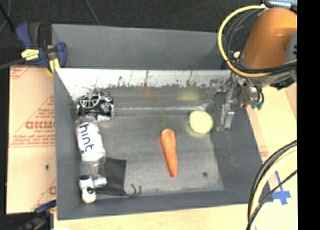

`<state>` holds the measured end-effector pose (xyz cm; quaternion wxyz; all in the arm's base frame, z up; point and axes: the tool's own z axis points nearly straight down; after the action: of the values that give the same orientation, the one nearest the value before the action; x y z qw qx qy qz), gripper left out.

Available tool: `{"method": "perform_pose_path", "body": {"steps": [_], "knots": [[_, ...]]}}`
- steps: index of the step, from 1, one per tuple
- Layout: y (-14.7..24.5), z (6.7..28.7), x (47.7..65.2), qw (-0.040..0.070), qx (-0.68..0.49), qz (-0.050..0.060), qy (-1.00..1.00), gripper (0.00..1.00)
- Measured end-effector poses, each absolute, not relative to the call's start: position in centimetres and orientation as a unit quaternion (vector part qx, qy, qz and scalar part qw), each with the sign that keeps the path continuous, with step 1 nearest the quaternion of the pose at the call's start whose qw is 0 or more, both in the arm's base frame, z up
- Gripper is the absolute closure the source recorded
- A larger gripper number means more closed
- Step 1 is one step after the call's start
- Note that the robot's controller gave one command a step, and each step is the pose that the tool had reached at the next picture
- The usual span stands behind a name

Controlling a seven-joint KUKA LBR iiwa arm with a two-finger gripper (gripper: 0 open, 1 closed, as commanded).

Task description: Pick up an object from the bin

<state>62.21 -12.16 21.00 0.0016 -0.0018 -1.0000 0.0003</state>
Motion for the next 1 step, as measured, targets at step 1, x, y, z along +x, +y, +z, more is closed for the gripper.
{"method": "perform_pose_path", "body": {"steps": [1], "knots": [[-12.12,21.53,62.34,-0.002,-0.001,0.001,-1.0,0.0]]}}
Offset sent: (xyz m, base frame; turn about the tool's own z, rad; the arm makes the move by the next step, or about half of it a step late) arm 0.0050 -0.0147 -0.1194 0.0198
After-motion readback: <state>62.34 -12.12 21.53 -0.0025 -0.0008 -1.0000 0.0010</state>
